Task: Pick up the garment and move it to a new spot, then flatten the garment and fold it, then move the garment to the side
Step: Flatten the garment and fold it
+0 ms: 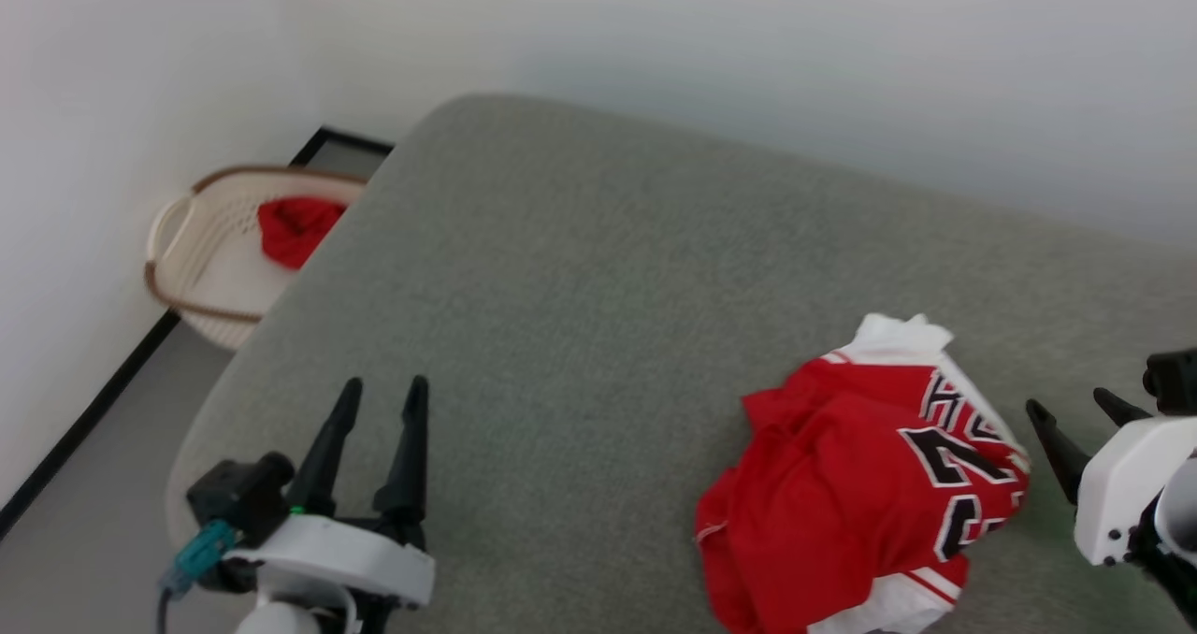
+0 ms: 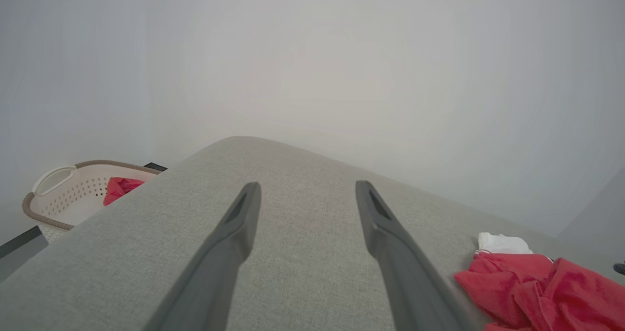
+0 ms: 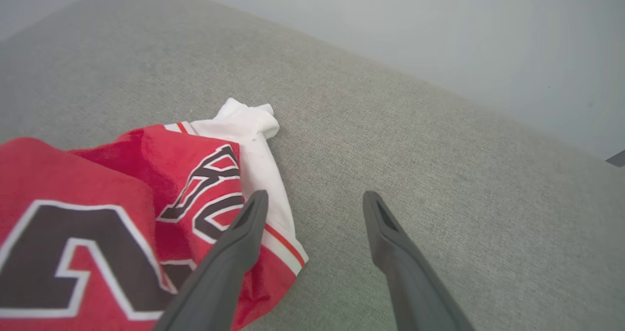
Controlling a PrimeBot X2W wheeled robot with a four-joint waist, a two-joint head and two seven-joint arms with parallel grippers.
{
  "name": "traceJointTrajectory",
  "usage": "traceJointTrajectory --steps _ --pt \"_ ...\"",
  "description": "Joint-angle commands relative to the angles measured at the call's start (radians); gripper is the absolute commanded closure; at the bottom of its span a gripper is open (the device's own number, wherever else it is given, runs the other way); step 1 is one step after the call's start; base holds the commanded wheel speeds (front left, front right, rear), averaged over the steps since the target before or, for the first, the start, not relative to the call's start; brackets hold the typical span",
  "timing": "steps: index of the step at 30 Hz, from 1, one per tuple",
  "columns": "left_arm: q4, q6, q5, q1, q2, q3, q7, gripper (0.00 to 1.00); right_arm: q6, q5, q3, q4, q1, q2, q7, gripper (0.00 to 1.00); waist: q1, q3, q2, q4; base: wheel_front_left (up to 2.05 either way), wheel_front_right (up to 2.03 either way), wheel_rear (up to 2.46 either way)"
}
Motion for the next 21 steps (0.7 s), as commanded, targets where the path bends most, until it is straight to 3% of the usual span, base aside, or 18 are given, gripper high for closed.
traceJointTrajectory --steps 1,13,16,21 --pt "0.007 -0.01 0.015 -0.022 -0.017 -0.002 0.0 0.0 -0.001 0.019 0.019 0.021 -0.032 -0.019 0.029 0.0 0.0 0.084 -0.0001 0.067 0.0 0.0 0.0" --pt "0.061 -0.043 0.063 -0.085 -0.097 0.022 0.0 0.0 -0.001 0.111 0.115 0.155 -0.117 -0.072 0.142 0.0 0.0 0.157 -0.0001 0.118 0.0 0.0 0.0" --pt "0.073 -0.048 0.071 -0.095 -0.106 0.032 0.0 0.0 0.0 0.124 0.15 0.188 -0.129 -0.079 0.153 1.0 0.0 0.16 -0.0001 0.12 0.0 0.0 0.0" --pt "0.087 -0.052 0.075 -0.089 -0.107 0.058 0.0 0.0 -0.001 0.152 0.157 0.224 -0.171 -0.09 0.134 1.0 0.0 0.146 -0.0001 0.105 0.0 0.0 0.0"
